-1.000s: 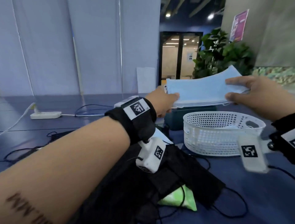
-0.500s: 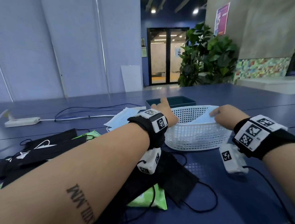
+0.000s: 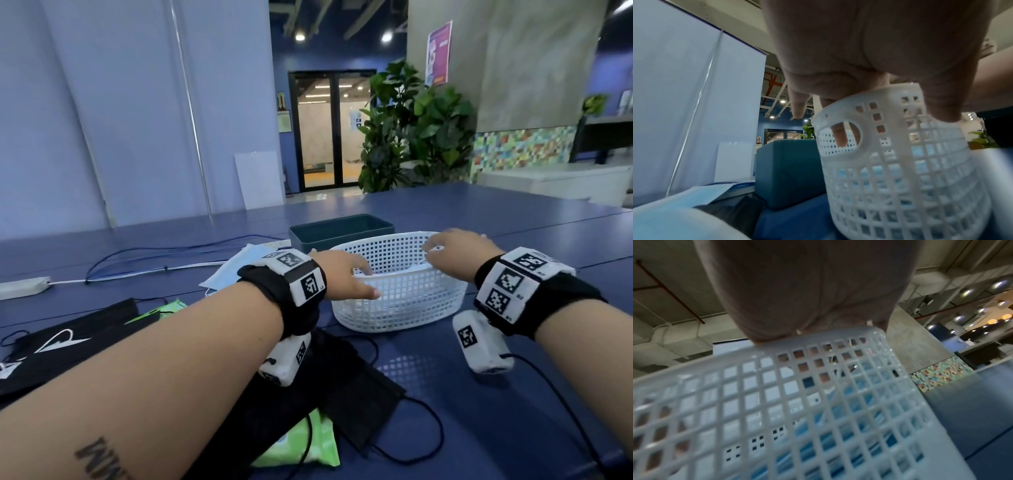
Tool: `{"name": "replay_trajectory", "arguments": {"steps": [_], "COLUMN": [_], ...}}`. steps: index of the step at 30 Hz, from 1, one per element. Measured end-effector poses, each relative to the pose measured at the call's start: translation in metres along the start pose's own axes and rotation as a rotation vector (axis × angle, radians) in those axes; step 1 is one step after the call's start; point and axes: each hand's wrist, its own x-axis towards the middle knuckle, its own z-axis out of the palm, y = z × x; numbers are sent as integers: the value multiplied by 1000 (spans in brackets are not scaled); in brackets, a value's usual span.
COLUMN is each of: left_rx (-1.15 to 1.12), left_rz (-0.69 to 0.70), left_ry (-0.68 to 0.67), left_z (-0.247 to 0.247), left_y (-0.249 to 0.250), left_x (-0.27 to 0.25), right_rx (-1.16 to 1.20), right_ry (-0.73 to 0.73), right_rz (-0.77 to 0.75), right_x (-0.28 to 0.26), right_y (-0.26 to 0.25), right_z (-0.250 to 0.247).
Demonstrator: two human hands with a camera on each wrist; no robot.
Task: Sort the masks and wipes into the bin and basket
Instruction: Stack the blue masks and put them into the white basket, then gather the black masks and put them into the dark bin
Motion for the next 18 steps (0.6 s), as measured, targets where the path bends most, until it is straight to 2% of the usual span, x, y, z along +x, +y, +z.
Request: {"name": "replay_trajectory", "arguments": {"steps": [4, 7, 10, 13, 15, 18], "left_rx": [-253, -361, -444, -473, -482, -502], "left_rz": [59, 38, -15, -128, -212, -327], "left_ry": [189, 208, 168, 91, 48, -26], "left_z": [-18, -34, -39, -37, -32, -23], "left_y": [-16, -39, -72, -102, -120, -145], "left_x": [-27, -61, -97, -132, -154, -179], "right_rx": [80, 213, 317, 347, 310, 68], "right_ry": [294, 358, 319, 264, 143, -142], "right_rz": [-120, -229, -364, -454, -508, -558], "right_x": [-22, -43, -64, -78, -86, -90], "right_y": [-8, -29, -57, -86, -107, -134], "right_z": [-13, -26, -30, -28, -24, -11]}}
